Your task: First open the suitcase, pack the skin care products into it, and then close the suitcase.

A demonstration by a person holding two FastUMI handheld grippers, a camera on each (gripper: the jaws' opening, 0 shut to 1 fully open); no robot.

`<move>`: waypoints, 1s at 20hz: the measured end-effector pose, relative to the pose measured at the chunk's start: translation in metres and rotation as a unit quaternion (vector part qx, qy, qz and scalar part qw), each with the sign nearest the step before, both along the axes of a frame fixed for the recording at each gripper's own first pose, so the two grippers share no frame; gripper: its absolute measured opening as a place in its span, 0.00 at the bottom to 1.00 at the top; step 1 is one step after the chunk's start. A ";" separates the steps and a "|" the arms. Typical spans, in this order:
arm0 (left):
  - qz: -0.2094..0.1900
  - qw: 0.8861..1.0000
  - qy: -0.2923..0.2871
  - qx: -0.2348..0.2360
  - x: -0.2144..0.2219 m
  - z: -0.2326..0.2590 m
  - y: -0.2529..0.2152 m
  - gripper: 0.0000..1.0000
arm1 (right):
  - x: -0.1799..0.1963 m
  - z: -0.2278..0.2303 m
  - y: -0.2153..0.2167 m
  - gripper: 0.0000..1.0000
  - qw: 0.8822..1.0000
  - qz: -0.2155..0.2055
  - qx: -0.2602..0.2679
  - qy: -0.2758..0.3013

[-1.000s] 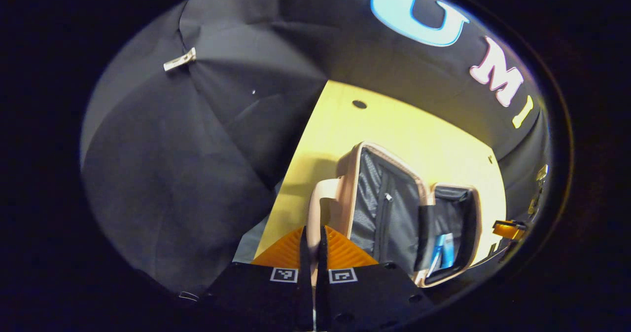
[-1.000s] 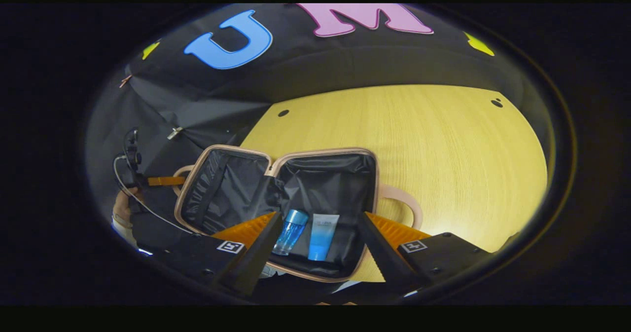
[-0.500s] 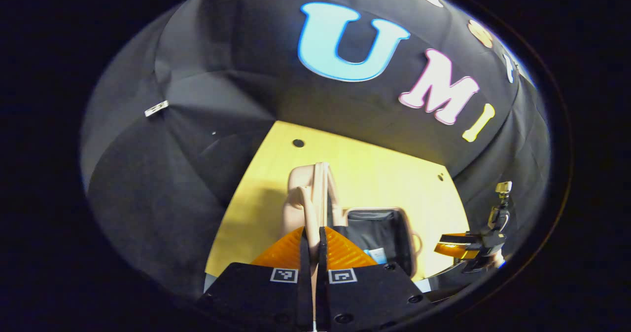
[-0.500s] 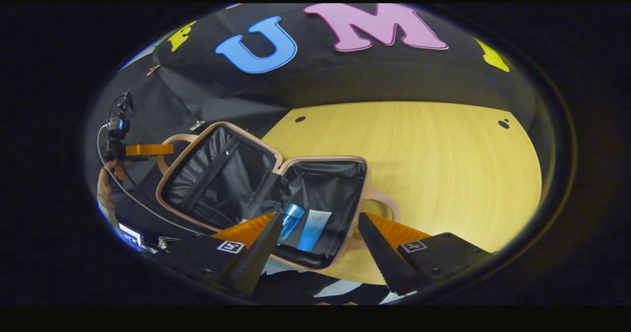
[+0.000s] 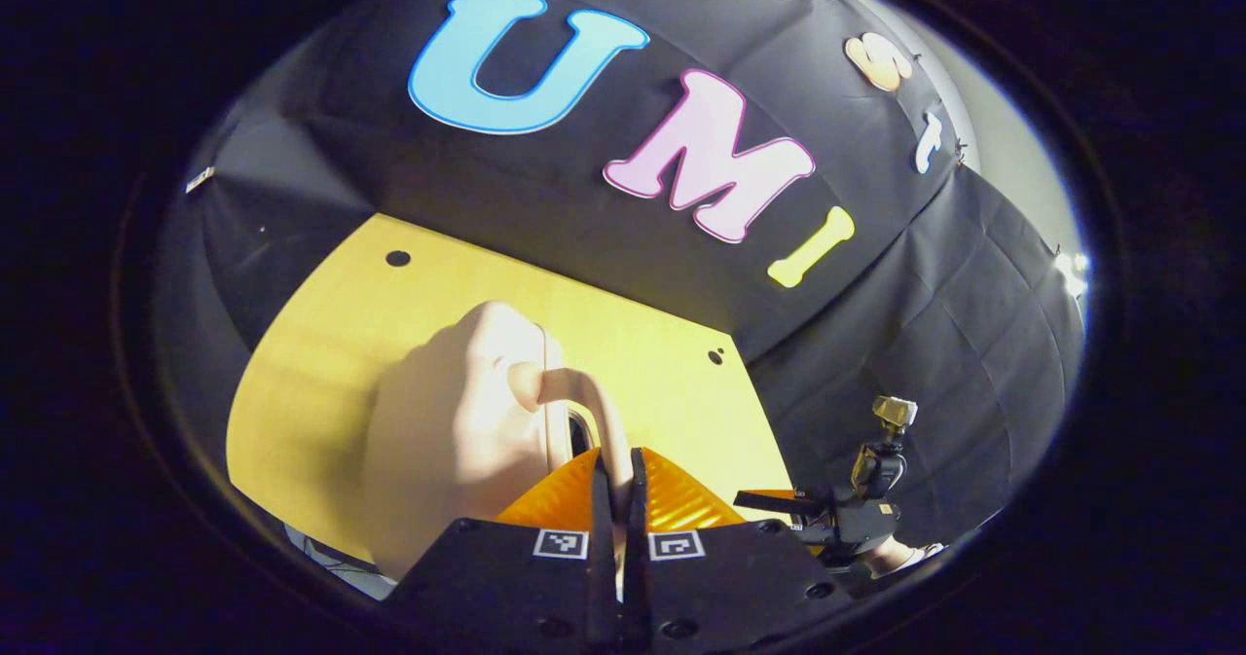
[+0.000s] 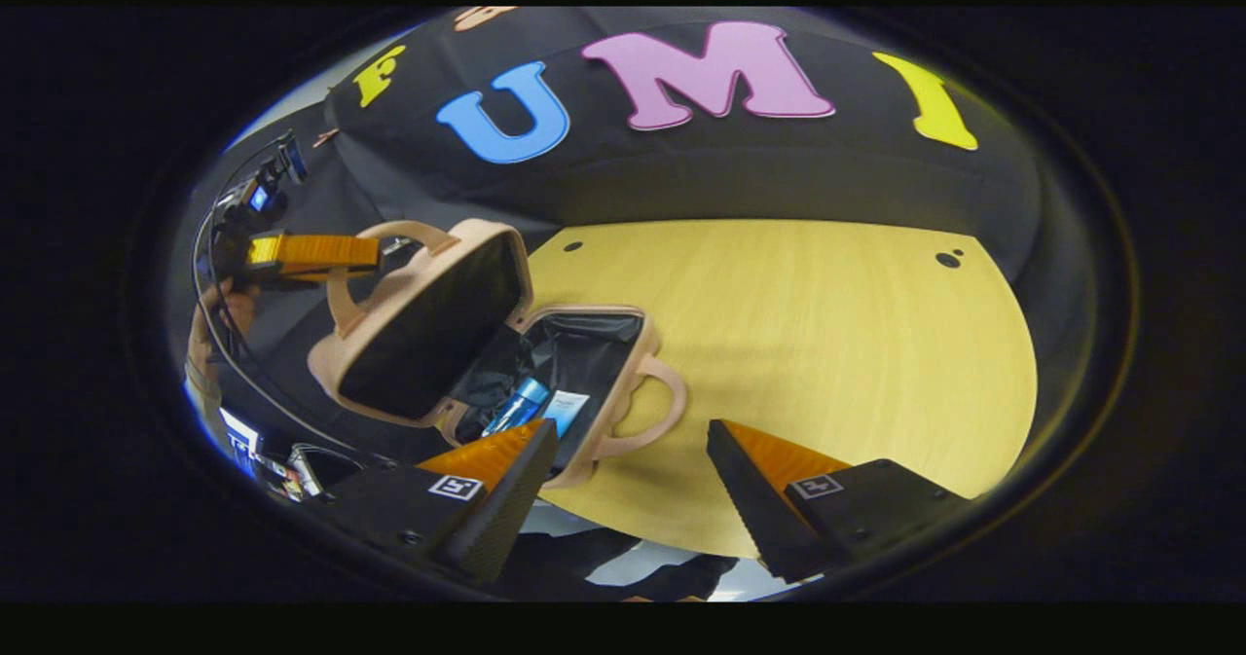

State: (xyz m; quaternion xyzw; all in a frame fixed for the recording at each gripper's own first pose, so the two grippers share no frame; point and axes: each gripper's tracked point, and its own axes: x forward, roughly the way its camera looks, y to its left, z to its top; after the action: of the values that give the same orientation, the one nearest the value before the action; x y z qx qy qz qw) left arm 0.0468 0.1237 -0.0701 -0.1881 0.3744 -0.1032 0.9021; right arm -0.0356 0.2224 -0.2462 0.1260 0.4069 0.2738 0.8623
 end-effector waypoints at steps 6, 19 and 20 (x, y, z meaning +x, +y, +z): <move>-0.035 0.996 0.084 -0.002 0.015 -0.134 -0.083 0.08 | -0.009 -0.007 -0.059 0.98 0.999 -0.041 -0.011 0.006; -0.045 0.991 0.114 0.056 0.016 -0.219 -0.126 0.33 | -0.027 -0.005 -0.123 0.98 0.996 -0.091 0.005 0.007; -0.042 0.992 0.107 0.055 0.018 -0.216 -0.130 0.37 | -0.026 -0.004 -0.126 0.98 0.996 -0.086 0.006 0.003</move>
State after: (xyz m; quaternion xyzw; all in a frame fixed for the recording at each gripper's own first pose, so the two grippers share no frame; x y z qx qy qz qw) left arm 0.0650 -0.0061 -0.2858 -0.1321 0.4812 -0.0999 0.8608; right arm -0.0618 0.0967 -0.2504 0.1663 0.3952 0.2003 0.8809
